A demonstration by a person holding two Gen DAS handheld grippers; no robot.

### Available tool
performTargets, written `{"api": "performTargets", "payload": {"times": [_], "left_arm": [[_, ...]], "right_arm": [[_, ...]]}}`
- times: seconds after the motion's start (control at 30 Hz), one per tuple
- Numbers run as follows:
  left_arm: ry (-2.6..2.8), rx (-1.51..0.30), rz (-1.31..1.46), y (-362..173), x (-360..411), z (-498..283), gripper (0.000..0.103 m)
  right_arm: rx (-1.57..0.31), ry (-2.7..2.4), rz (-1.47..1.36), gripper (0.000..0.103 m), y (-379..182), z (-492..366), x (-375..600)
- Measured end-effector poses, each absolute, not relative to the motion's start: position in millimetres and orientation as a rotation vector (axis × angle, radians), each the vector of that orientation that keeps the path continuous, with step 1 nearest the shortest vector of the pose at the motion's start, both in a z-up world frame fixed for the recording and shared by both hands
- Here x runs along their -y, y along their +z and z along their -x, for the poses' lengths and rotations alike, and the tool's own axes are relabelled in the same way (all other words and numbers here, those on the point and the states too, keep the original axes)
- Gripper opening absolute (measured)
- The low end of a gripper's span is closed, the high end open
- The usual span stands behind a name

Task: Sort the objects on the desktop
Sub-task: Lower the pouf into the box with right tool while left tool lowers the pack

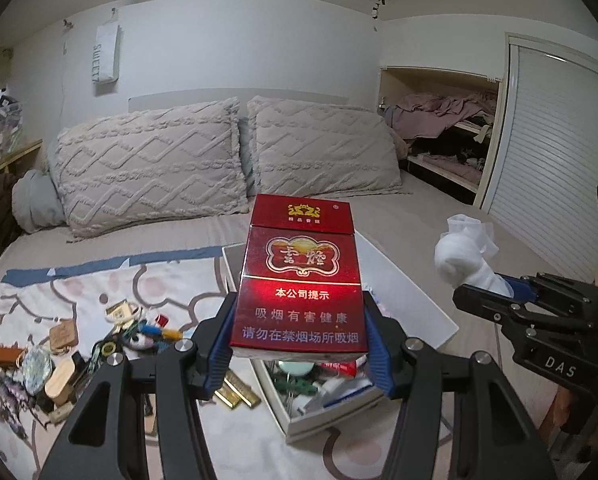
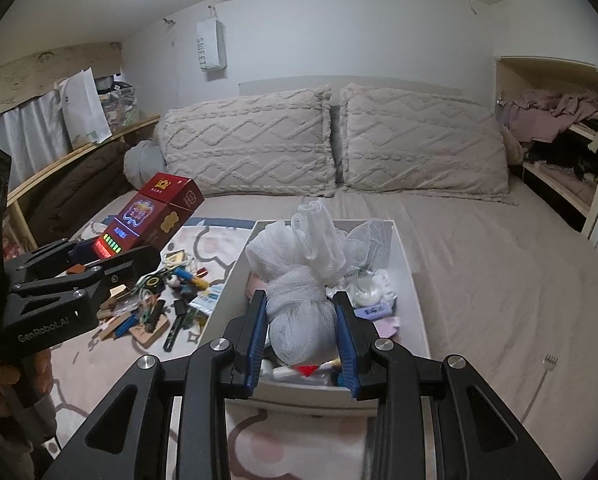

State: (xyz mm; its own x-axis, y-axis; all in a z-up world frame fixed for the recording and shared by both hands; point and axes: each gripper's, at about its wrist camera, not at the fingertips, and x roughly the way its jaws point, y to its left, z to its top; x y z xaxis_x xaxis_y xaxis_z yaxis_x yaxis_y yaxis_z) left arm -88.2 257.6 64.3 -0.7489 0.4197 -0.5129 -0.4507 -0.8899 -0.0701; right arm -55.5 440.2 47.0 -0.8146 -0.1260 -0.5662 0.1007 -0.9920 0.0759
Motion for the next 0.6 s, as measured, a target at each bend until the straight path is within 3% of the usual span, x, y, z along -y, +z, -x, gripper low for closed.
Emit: {"api": "performTargets", "payload": {"times": [0.6], "left_arm": [[2.491, -0.289, 0.618, 75, -298, 130, 0.057]], "right_arm": [[0.035, -2.774, -0.973, 0.033, 41, 134, -474]]}}
